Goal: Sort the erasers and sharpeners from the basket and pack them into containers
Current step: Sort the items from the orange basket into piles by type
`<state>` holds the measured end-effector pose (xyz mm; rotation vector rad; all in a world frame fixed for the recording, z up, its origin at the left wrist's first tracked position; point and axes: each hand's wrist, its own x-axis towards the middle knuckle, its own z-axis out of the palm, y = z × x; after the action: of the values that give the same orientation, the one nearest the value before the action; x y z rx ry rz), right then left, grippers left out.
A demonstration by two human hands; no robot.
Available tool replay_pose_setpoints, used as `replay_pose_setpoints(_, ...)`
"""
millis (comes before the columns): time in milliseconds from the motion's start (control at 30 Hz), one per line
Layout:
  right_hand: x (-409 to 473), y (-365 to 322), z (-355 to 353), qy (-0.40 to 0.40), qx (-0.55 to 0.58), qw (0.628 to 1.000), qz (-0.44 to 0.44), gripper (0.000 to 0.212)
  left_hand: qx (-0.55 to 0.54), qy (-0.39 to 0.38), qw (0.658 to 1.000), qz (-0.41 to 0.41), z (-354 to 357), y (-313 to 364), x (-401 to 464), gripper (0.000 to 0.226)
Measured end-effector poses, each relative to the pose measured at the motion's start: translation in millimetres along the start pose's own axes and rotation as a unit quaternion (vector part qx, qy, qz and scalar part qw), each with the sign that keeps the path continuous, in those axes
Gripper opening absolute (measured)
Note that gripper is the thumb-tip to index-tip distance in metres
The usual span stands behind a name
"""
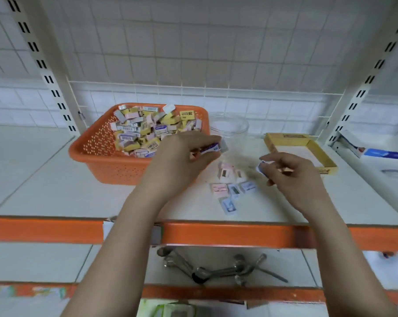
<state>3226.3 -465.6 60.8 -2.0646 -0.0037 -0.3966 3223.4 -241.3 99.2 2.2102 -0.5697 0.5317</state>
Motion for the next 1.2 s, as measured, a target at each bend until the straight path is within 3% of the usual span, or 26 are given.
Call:
replay_pose_setpoints(200,-20.1,19.3,-9.6,-0.170,-0.082,0.982,0.009,0.018,0.004,-0.008,0.998,-0.059,25.1,21.3,-37.4,0.027)
replay_pose_setpoints(433,-26.3,25.1,2.7,-0.192,-0.083,0.978,0.020,0.019,0.007,-0.027,0.997,-0.078,28.3,23.5,-50.8,0.027)
replay_pose_setpoints(633,-27.9,28.3,11.9,-0.160,-0.082,0.983,0.029,0.015,0.007,-0.044,0.996,-0.072,22.5,11.8,-43.6,0.029)
replay_pose_setpoints(767,-30.2,31.6,-8.3,-0.097,-0.093,0.991,0.022,0.016,0.011,-0.054,0.997,-0.046,29.1,11.4,-30.7,0.031)
replay_pose_setpoints(967,-31.9,60.4,-99.6,-0.013,-0.167,0.986,-0.024,0.014,-0.040,-0.091,0.995,-0.003,78.7,41.8,0.0,0.025)
replay_pose_setpoints(1200,-46.8,138.8,-230.6,0.114,-0.223,0.967,-0.043,0.013,-0.110,-0.143,0.983,0.030,182.7,123.7,41.2,0.016)
